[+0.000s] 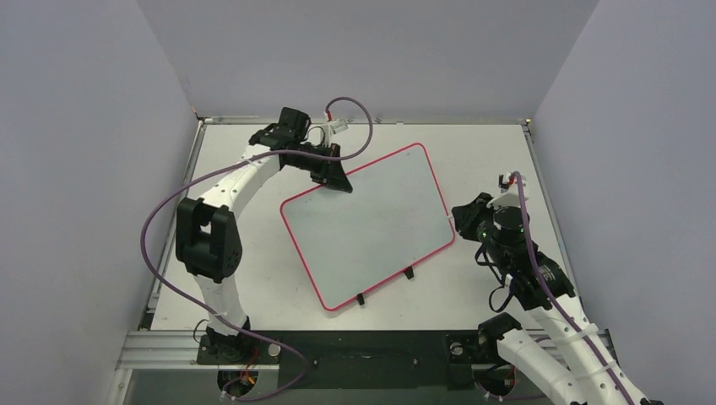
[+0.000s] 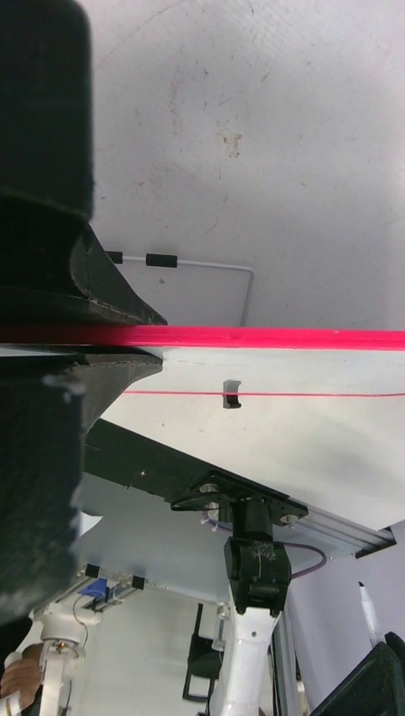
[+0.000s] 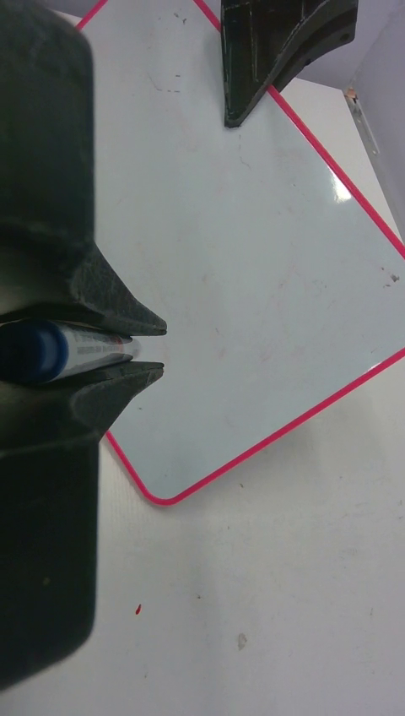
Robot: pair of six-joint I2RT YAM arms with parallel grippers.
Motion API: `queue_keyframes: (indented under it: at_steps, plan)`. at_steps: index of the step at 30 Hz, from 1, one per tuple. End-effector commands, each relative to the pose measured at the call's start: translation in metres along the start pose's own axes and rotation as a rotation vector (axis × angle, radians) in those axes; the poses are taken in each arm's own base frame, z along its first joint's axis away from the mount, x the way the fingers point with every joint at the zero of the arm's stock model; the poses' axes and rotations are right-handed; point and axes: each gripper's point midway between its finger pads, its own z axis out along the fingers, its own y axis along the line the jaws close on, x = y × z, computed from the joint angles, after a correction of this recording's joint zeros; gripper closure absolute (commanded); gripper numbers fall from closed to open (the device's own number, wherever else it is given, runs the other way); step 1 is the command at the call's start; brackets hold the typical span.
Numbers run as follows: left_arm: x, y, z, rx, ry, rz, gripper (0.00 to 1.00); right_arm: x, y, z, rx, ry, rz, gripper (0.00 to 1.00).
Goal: Write a sentence on the whiteboard
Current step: Pick up the whiteboard from the whiteboard stand.
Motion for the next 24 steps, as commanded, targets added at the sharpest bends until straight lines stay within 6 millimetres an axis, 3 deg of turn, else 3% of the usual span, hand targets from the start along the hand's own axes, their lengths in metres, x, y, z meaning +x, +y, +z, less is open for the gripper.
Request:
queue_keyframes:
  at_steps: [1,3,13,18,24]
  plan:
    - [-0.012,0.030,0.000,-0.285,-0.010,0.161,1.00,-0.020,0.015,-0.007,-0.073,-0.070,0.015,1.00]
    - [-0.017,0.033,-0.004,-0.353,-0.023,0.174,1.00,-0.018,0.019,-0.006,-0.102,-0.073,0.021,1.00]
    - [-0.029,0.010,-0.020,-0.431,-0.065,0.223,1.00,-0.021,0.044,-0.012,-0.260,-0.109,0.024,1.00]
    - [-0.024,-0.002,-0.013,-0.428,-0.034,0.240,1.00,-0.025,0.066,-0.019,-0.393,-0.145,0.040,1.00]
    - [-0.014,-0.014,-0.006,-0.431,-0.004,0.303,1.00,-0.025,0.075,-0.024,-0.463,-0.167,0.025,1.00]
